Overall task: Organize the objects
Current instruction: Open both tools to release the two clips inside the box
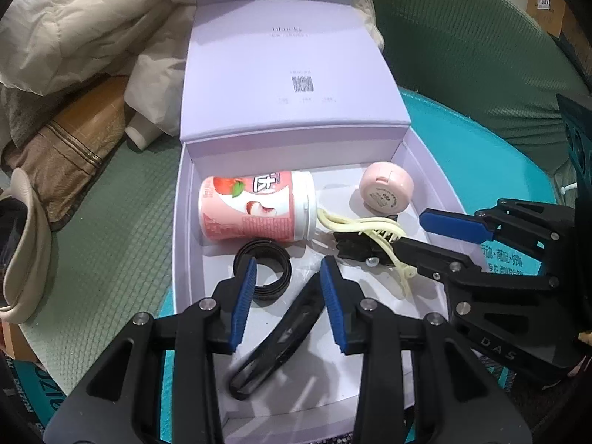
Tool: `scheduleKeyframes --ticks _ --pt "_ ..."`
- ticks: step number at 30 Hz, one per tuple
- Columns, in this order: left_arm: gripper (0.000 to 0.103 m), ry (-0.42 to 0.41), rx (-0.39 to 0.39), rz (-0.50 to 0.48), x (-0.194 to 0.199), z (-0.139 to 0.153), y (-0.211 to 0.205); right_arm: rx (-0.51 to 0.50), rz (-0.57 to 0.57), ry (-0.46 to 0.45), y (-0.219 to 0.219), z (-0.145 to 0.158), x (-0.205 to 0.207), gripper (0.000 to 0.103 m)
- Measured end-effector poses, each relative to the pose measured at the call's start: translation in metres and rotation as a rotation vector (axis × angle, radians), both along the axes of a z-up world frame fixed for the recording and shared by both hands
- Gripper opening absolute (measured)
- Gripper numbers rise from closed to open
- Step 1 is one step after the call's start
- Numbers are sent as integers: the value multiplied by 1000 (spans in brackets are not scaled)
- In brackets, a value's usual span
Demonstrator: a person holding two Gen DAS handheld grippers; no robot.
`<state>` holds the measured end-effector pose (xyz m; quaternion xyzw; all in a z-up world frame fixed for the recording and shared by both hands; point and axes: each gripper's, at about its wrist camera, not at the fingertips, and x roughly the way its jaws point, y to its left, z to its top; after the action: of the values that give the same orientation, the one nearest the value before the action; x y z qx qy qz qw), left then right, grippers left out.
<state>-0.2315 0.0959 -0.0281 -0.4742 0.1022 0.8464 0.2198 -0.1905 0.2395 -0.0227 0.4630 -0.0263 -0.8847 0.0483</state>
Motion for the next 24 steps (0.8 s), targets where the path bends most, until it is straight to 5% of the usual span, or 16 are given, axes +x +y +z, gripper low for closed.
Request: scheduleKeyframes --ticks 24 --pt "52 151 26 60 30 84 -20 45 -24 160 -13 86 35 48"
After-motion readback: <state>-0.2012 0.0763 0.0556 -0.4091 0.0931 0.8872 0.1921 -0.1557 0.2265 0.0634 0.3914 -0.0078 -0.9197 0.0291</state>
